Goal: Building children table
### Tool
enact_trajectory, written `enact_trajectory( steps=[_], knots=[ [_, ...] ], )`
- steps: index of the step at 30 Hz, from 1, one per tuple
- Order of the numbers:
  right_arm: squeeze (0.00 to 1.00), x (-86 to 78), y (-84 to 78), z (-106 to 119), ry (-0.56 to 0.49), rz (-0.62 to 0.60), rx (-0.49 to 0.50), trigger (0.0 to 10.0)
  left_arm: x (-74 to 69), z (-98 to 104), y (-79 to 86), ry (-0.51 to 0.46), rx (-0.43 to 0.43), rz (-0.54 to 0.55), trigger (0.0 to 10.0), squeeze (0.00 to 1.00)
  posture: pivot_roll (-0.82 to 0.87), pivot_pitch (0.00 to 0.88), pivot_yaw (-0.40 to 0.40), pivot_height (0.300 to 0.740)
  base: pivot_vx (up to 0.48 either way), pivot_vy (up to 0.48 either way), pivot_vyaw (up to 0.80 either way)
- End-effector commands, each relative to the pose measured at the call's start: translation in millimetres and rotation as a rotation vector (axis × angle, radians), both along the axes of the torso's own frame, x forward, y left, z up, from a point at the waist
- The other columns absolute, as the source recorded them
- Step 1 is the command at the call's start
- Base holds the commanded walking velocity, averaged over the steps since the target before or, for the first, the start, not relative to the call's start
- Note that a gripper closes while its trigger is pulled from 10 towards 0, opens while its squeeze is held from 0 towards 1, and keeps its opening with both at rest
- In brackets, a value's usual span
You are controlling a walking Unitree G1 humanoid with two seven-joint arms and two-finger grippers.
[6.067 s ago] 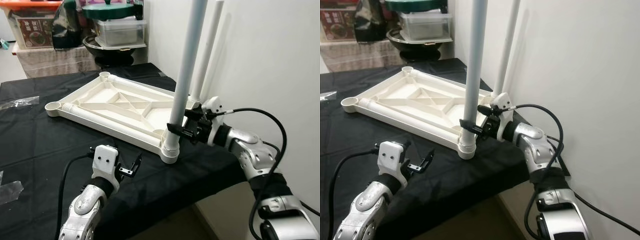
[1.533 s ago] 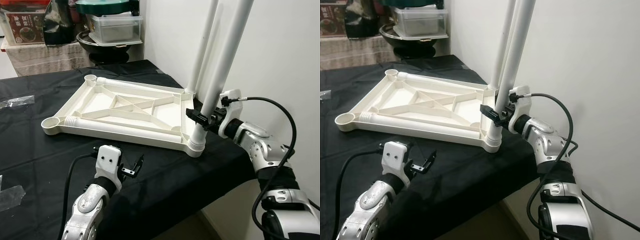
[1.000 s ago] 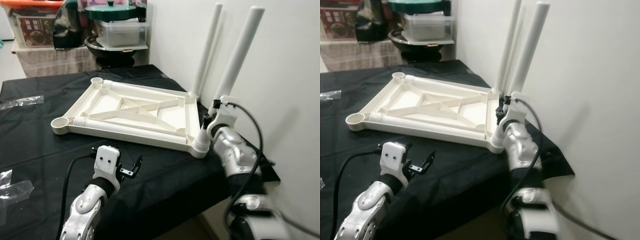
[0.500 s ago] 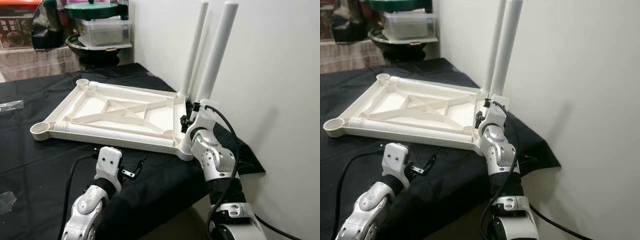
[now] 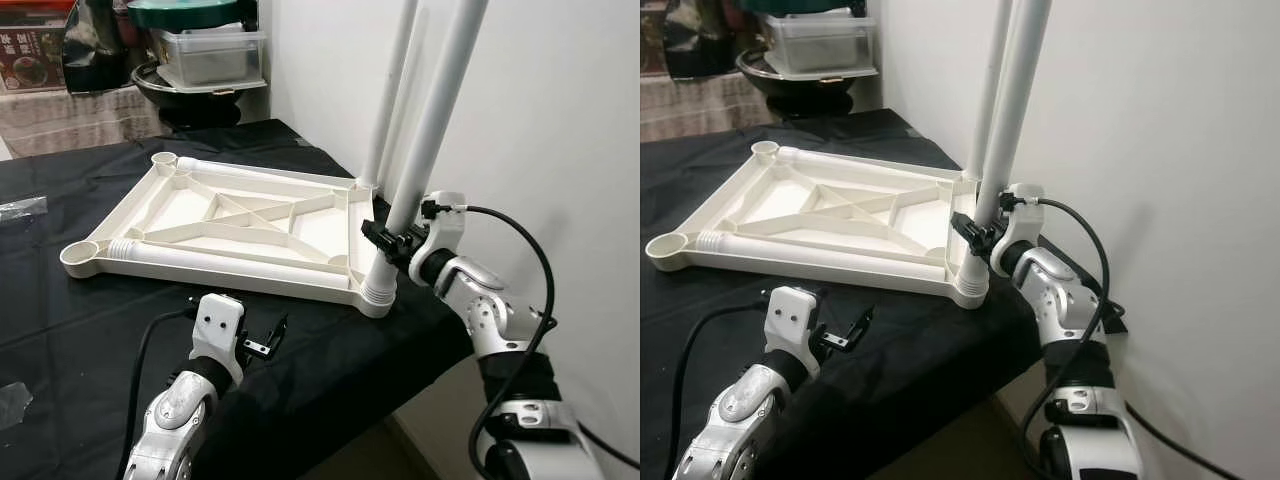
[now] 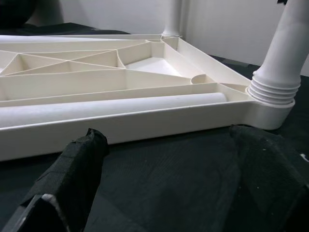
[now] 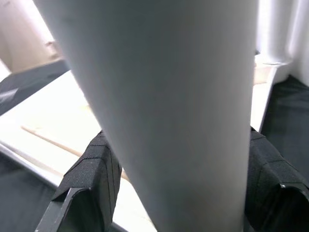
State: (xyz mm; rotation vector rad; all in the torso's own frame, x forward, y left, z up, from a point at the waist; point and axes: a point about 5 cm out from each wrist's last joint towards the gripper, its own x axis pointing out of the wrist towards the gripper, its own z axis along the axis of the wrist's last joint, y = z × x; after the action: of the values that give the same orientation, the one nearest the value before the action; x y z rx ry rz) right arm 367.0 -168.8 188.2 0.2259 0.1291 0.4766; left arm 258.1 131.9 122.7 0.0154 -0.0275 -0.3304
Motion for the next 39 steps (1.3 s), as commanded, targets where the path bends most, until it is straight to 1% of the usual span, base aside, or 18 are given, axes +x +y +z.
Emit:
enact_trajectory(
  steps=[1, 3, 4, 5, 6, 15, 17, 18, 20, 21, 24, 28, 29, 30, 34, 35, 37, 39],
  knots=[
    [0.00, 1.5, -2.6, 4, -0.032, 0.054, 0.011, 10.0, -0.4, -3, -1.5, 0.020, 0.002, -0.008, 10.0, 0.00, 0.10, 0.000, -0.112, 0.740, 0.000, 0.000, 0.00],
    [0.00, 1.6, -3.4, 6, -0.040, 0.073, 0.013, 10.0, -0.3, -3, -1.6, 0.019, 0.002, -0.009, 10.0, 0.00, 0.10, 0.000, -0.111, 0.740, 0.000, 0.000, 0.00],
    [0.00, 3.2, -5.5, 6, -0.045, 0.075, 0.014, 2.1, -0.3, -3, -1.5, 0.019, 0.002, -0.010, 10.0, 0.00, 0.10, 0.000, -0.111, 0.740, 0.000, 0.000, 0.00],
    [0.00, 3.2, -5.5, 6, -0.045, 0.075, 0.014, 2.1, -0.3, -3, -1.5, 0.019, 0.002, -0.010, 10.0, 0.00, 0.10, 0.000, -0.111, 0.740, 0.000, 0.000, 0.00],
    [0.00, 4.2, -6.3, 7, -0.053, 0.069, 0.024, 0.0, -0.4, -3, -1.3, 0.019, 0.004, -0.011, 10.0, 0.00, 0.10, 0.000, -0.110, 0.740, 0.000, 0.000, 0.00],
    [0.00, 10.8, -6.0, -5, -0.015, -0.116, -0.031, 0.0, -0.4, -2, -0.7, 0.018, 0.010, -0.016, 10.0, 0.00, 0.11, 0.000, -0.105, 0.740, 0.000, 0.000, 0.00],
    [0.00, 9.5, -17.4, -25, 0.090, -0.498, -0.105, 0.0, -0.5, -2, -0.3, 0.018, 0.013, -0.019, 10.0, 0.00, 0.11, 0.000, -0.108, 0.740, 0.000, 0.000, 0.00],
    [0.00, 9.5, -17.4, -25, 0.090, -0.498, -0.105, 0.0, -0.5, -2, -0.3, 0.018, 0.013, -0.019, 10.0, 0.00, 0.11, 0.000, -0.108, 0.740, 0.000, 0.000, 0.00],
    [0.00, -1.8, -4.2, -40, 0.168, -0.684, -0.118, 0.0, -0.3, -2, -1.9, 0.017, 0.013, -0.021, 10.0, 0.00, 0.11, 0.000, -0.105, 0.740, 0.000, 0.000, 0.00],
    [0.00, -1.8, -4.2, -40, 0.168, -0.684, -0.118, 0.0, -0.3, -2, -1.9, 0.017, 0.013, -0.021, 10.0, 0.00, 0.11, 0.000, -0.105, 0.740, 0.000, 0.000, 0.00],
    [0.00, -9.3, 22.7, -41, 0.184, -0.677, -0.127, 0.0, -0.2, -1, -3.5, 0.016, 0.014, -0.031, 10.0, 0.00, 0.11, 0.000, -0.103, 0.740, 0.000, 0.000, 0.00],
    [0.00, -9.3, 34.4, -37, 0.181, -0.637, -0.137, 0.0, 0.2, -1, -2.5, 0.017, 0.016, -0.032, 10.0, 0.00, 0.11, 0.000, -0.104, 0.740, 0.000, 0.000, 0.00],
    [0.00, -6.3, 42.3, -32, 0.168, -0.580, -0.151, 10.0, 0.8, -2, -1.9, 0.017, 0.017, -0.030, 10.0, 0.00, 0.11, 0.000, -0.107, 0.740, 0.000, 0.000, 0.00],
    [1.00, -4.1, 41.2, -24, 0.123, -0.578, -0.137, 10.0, 1.1, -2, -2.2, 0.018, 0.017, -0.029, 10.0, 0.00, 0.11, 0.000, -0.110, 0.740, 0.000, 0.000, 0.00],
    [1.00, -0.5, 35.9, -17, 0.108, -0.561, -0.100, 10.0, 1.3, -2, -3.3, 0.020, 0.013, -0.029, 10.0, 0.00, 0.10, 0.000, -0.109, 0.740, 0.000, 0.000, 0.00],
    [0.00, 3.3, 24.8, -12, 0.079, -0.516, -0.101, 10.0, 0.7, -3, -4.6, 0.023, 0.011, -0.031, 10.0, 0.00, 0.10, 0.000, -0.108, 0.740, 0.000, 0.000, 0.00],
    [0.00, 5.5, 18.8, -8, 0.041, -0.463, -0.114, 10.0, 0.6, -4, -5.2, 0.024, 0.010, -0.032, 10.0, 0.00, 0.10, 0.000, -0.106, 0.740, 0.000, 0.000, 0.00],
    [0.00, 4.2, 12.1, 1, -0.037, -0.261, -0.047, 10.0, 0.7, -4, -5.8, 0.024, 0.009, -0.035, 10.0, 0.00, 0.10, 0.000, -0.107, 0.740, 0.000, 0.000, 0.00]
  ],
)
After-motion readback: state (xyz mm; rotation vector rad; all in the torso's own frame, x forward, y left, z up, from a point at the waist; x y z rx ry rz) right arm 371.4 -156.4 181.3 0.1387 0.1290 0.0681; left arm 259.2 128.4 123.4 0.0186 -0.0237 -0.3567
